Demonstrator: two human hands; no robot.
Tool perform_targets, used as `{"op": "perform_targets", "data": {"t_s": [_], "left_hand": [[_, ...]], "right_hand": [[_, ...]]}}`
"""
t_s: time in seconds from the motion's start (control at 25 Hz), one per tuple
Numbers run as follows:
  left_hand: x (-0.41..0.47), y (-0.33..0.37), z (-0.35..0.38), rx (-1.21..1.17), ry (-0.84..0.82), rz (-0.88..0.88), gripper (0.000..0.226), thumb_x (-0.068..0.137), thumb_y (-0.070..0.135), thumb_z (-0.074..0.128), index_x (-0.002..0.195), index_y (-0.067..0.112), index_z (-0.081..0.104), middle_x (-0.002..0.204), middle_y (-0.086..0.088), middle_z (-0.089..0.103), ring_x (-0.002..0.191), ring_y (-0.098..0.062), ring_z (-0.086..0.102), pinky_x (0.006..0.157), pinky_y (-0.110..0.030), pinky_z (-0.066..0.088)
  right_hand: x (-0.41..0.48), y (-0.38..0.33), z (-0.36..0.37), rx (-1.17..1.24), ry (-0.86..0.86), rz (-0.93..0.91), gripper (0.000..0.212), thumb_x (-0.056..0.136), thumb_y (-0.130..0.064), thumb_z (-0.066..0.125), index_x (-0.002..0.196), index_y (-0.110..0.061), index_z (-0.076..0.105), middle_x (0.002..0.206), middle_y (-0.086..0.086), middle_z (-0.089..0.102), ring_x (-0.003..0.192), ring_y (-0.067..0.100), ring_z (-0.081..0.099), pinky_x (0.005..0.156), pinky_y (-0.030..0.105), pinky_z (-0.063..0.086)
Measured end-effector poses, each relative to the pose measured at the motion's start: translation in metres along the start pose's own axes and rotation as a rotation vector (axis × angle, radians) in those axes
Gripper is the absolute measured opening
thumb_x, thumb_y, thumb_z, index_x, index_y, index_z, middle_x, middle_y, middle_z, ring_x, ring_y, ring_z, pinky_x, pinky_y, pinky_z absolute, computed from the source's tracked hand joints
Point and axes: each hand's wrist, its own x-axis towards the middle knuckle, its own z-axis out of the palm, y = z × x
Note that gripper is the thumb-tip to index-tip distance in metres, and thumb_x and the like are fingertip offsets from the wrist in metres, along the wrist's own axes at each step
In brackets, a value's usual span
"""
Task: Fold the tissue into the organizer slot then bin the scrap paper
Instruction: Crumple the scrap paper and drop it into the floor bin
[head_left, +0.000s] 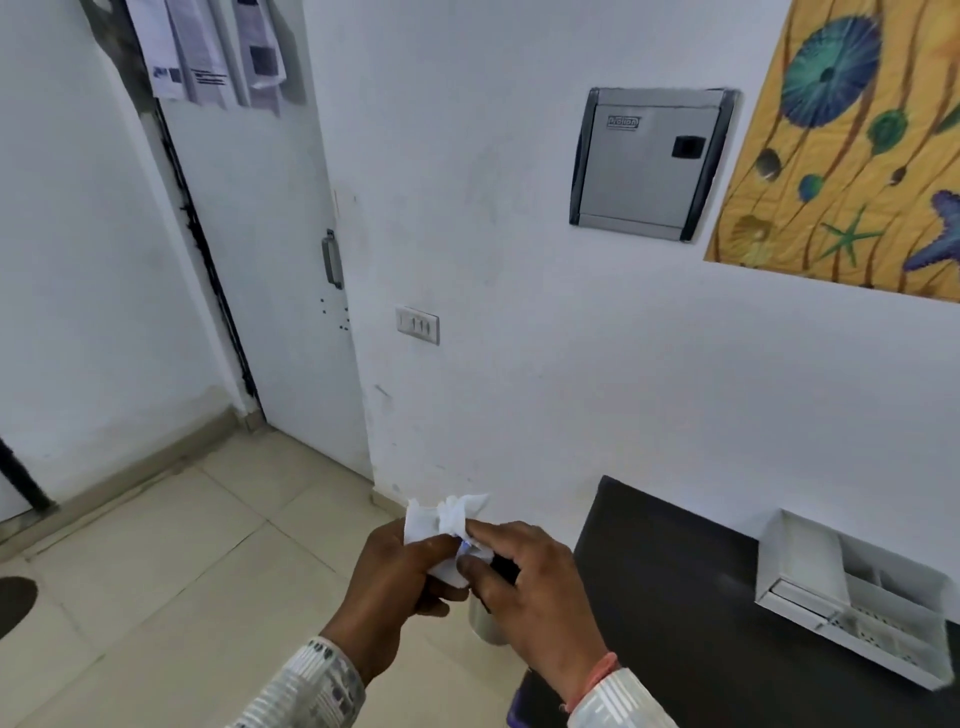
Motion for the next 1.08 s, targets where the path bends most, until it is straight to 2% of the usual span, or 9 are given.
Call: {"op": "perform_targets", "data": {"t_s": [0.16, 0.28, 0.44, 0.52, 0.6, 0.76, 0.88, 1.0, 1.08], "left_hand": [[0.039, 0.003, -0.004, 0.020, -0.080, -0.003, 0.016, 0.099, 0.025, 0.070, 0.105, 0.016, 0.081, 0.088, -0.014, 0.084, 0.073, -0.035, 0.079, 0.063, -0.038, 0.057], [0.084, 0.005, -0.002, 0.075, -0.129, 0.008, 0.017, 0.096, 0.034, 0.074, 0.103, 0.020, 0.082, 0.089, -0.008, 0.085, 0.072, -0.030, 0.077, 0.057, -0.033, 0.057], [0.163, 0.009, 0.001, 0.061, -0.154, -0.116, 0.017, 0.098, 0.016, 0.071, 0.104, 0.005, 0.081, 0.082, -0.013, 0.083, 0.063, -0.022, 0.071, 0.057, -0.033, 0.058], [0.203, 0.013, -0.003, 0.048, -0.155, -0.188, 0.017, 0.096, 0.009, 0.068, 0.103, 0.000, 0.080, 0.088, -0.018, 0.083, 0.069, -0.026, 0.074, 0.062, -0.034, 0.060], [0.240, 0.015, -0.006, 0.071, -0.194, -0.207, 0.022, 0.093, 0.014, 0.070, 0.108, 0.001, 0.080, 0.100, -0.021, 0.084, 0.083, -0.034, 0.079, 0.068, -0.036, 0.059], [0.295, 0.013, -0.002, 0.044, -0.264, -0.296, 0.033, 0.098, 0.038, 0.069, 0.114, 0.011, 0.078, 0.100, -0.013, 0.085, 0.104, -0.037, 0.079, 0.078, -0.041, 0.058], [0.328, 0.006, 0.006, 0.014, -0.321, -0.392, 0.039, 0.101, 0.046, 0.064, 0.119, 0.014, 0.077, 0.110, -0.014, 0.084, 0.104, -0.032, 0.079, 0.087, -0.044, 0.059], [0.372, -0.007, 0.020, 0.030, -0.398, -0.413, 0.044, 0.101, 0.045, 0.063, 0.127, 0.011, 0.075, 0.119, -0.020, 0.081, 0.108, -0.036, 0.078, 0.097, -0.047, 0.061], [0.404, -0.014, 0.027, 0.046, -0.424, -0.427, 0.044, 0.101, 0.044, 0.064, 0.125, 0.009, 0.076, 0.117, -0.021, 0.081, 0.102, -0.036, 0.079, 0.099, -0.048, 0.061]], "right_hand": [[0.030, 0.010, 0.015, -0.196, 0.126, 0.058, 0.030, 0.093, -0.049, 0.071, 0.122, -0.043, 0.076, 0.100, -0.020, 0.068, 0.105, 0.002, 0.055, 0.084, 0.003, 0.039], [0.061, 0.028, 0.023, -0.247, 0.238, 0.122, 0.027, 0.091, -0.044, 0.077, 0.117, -0.039, 0.079, 0.093, -0.020, 0.061, 0.102, 0.008, 0.058, 0.086, 0.013, 0.047], [0.109, 0.061, 0.050, -0.291, 0.216, 0.125, 0.034, 0.096, -0.047, 0.066, 0.128, -0.038, 0.071, 0.102, -0.015, 0.061, 0.106, 0.008, 0.054, 0.092, 0.029, 0.056], [0.132, 0.071, 0.068, -0.267, 0.155, 0.130, 0.048, 0.096, -0.053, 0.053, 0.142, -0.039, 0.059, 0.116, -0.012, 0.060, 0.115, 0.008, 0.050, 0.099, 0.028, 0.052], [0.151, 0.083, 0.082, -0.252, 0.139, 0.165, 0.053, 0.095, -0.053, 0.047, 0.145, -0.040, 0.056, 0.115, -0.010, 0.059, 0.114, 0.010, 0.050, 0.098, 0.026, 0.050], [0.191, 0.125, 0.083, -0.187, 0.249, 0.319, 0.028, 0.098, -0.032, 0.064, 0.124, -0.035, 0.075, 0.095, -0.010, 0.060, 0.097, 0.015, 0.055, 0.086, 0.024, 0.049], [0.212, 0.150, 0.080, 0.004, 0.296, 0.459, 0.016, 0.096, -0.027, 0.073, 0.108, -0.027, 0.083, 0.084, -0.026, 0.066, 0.085, 0.000, 0.066, 0.081, 0.012, 0.049], [0.238, 0.167, 0.094, 0.190, 0.302, 0.578, 0.013, 0.097, -0.022, 0.071, 0.102, -0.025, 0.083, 0.089, -0.013, 0.079, 0.089, 0.004, 0.073, 0.084, 0.029, 0.061], [0.257, 0.175, 0.105, 0.238, 0.351, 0.641, 0.012, 0.098, -0.025, 0.069, 0.102, -0.025, 0.080, 0.096, -0.004, 0.079, 0.092, 0.011, 0.072, 0.083, 0.029, 0.060]]}}
